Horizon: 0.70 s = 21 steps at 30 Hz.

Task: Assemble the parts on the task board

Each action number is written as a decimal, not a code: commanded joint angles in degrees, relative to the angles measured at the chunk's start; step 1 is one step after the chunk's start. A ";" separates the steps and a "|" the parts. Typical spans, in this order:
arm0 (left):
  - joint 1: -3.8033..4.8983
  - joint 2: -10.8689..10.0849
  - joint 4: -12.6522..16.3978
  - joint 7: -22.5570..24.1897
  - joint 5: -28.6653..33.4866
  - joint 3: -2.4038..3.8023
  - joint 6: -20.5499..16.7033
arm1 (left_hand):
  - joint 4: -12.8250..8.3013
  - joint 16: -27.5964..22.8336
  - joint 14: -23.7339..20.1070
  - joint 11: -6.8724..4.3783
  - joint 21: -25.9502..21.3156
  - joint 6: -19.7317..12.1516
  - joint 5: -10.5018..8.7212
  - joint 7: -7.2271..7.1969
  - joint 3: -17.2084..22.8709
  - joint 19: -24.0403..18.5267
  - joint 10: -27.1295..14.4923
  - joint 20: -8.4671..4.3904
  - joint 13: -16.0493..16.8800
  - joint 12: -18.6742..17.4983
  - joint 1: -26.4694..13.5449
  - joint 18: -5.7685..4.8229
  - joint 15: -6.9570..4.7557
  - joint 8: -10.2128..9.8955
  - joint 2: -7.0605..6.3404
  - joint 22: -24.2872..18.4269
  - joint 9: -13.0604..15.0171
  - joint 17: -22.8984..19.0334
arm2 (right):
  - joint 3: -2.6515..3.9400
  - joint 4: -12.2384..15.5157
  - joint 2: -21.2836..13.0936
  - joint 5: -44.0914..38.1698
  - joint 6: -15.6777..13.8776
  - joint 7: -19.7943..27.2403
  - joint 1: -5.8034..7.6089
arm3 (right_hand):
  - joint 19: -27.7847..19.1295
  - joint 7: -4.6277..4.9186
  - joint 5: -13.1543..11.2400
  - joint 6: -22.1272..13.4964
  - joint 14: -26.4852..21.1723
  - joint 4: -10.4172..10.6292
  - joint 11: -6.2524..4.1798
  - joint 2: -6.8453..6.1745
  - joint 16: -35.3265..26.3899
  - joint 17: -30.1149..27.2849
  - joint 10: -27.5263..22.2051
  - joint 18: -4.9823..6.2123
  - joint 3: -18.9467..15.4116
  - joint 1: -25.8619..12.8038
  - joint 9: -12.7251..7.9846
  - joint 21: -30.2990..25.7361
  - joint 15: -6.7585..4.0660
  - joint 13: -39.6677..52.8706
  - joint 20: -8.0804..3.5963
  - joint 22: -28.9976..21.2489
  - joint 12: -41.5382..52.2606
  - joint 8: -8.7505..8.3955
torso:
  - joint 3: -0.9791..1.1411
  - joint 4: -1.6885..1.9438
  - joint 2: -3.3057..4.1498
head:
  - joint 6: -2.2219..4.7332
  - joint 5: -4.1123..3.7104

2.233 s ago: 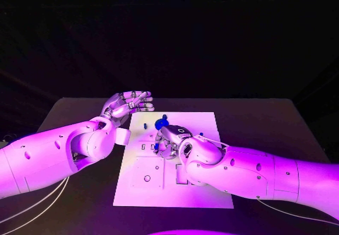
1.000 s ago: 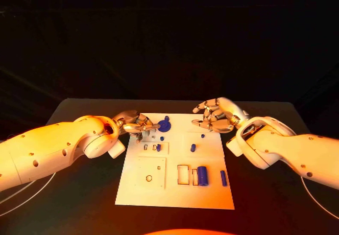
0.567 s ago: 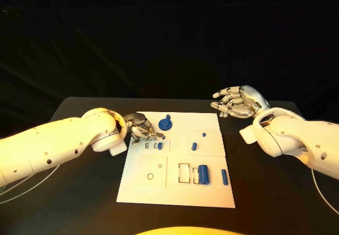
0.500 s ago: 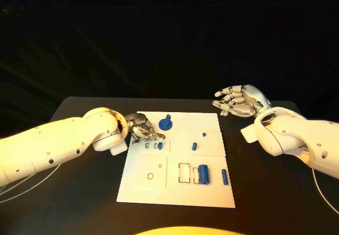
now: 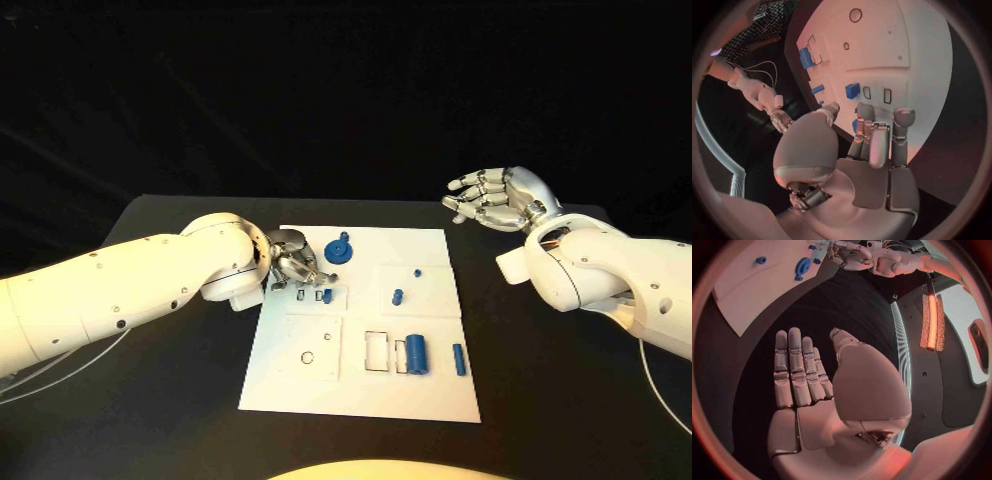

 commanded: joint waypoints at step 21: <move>0.73 1.92 -0.50 -1.35 -2.27 -0.79 6.76 | -0.11 0.35 0.50 -0.12 0.83 -0.17 0.24 -0.51 -0.05 0.47 0.10 -0.16 -0.08 0.25 0.66 -0.65 -0.16 0.59 0.74 0.66 0.47 1.03 | 0.02 -0.87 0.75 0.65 0.20 -0.03 0.01 | -0.54 0.97 0.17 0.05 -0.61 -0.17 0.70 0.09 -2.66 -1.11 0.37 0.67 0.19 0.32 -0.58 -1.33 0.40 -2.78 0.27 -1.94 -1.86 -0.50 | 0.02 0.01 0.03 | -0.60 -0.18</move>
